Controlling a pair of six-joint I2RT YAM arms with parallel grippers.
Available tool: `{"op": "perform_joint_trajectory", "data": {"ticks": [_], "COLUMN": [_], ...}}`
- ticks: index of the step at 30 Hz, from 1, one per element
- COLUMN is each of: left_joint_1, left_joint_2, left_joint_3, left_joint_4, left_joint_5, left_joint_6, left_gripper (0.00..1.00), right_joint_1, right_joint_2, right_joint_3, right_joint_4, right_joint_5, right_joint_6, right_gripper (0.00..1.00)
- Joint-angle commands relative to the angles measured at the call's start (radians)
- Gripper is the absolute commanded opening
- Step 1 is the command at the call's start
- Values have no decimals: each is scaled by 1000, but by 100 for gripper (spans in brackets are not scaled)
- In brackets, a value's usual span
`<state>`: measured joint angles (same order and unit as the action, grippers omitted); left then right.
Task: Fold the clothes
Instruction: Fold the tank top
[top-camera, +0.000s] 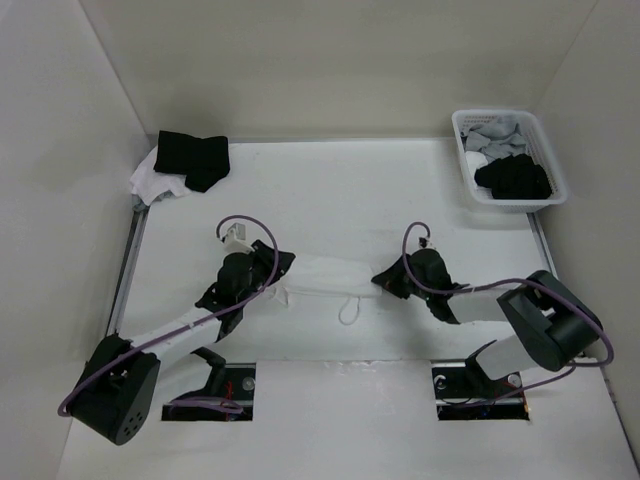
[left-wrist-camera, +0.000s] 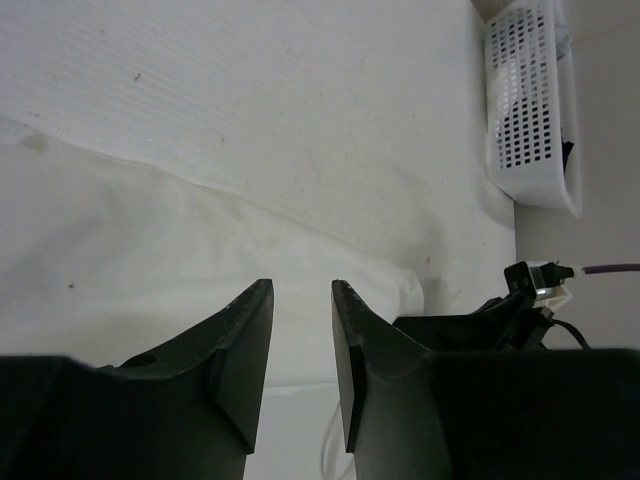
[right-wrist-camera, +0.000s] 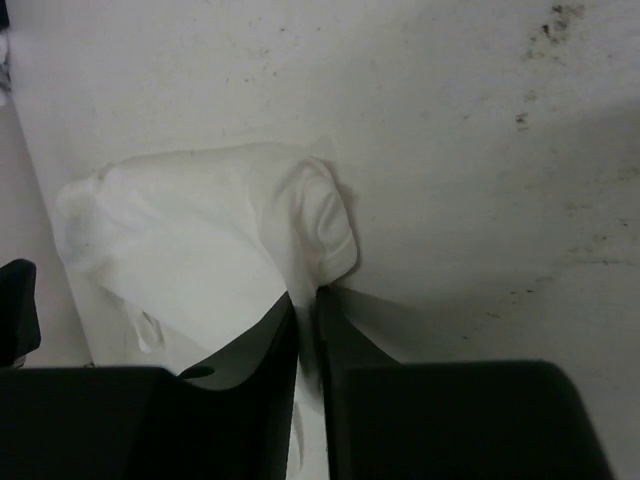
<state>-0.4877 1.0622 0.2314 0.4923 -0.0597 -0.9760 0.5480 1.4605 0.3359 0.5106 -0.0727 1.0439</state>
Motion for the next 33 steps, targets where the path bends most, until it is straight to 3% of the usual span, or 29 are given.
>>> {"op": "perform_joint_trajectory", "data": {"ticks": [1,4,11,15,20,33], "left_joint_1": [4,-7,-39,-64,-68,19], "left_joint_2": [-36,-33,13,30,-19,-139], "left_joint_3": [54,59,57,48,36,-43], "left_joint_4": [54,51,66,88,83,61], "left_joint_5": [3,0,-11,-12,-9,57], "left_joint_6": [14,14,5,-7,-10,-12], "left_gripper": [28,28,28,28,28,28], "right_joint_1": [-16,-21,-12,16,120,290], "right_joint_2": [-24,-171,-668,-776,-631,81], "right_joint_3": [-57,-90,-25,110,320,834], "right_joint_4": [52,-22,-628,-855,-922,-926], "right_joint_5": [27,53,192,212,255,289], "right_joint_6": [34,31,-67,-123,-150,-127], "right_gripper": [12,9,8,8,9,10]}}
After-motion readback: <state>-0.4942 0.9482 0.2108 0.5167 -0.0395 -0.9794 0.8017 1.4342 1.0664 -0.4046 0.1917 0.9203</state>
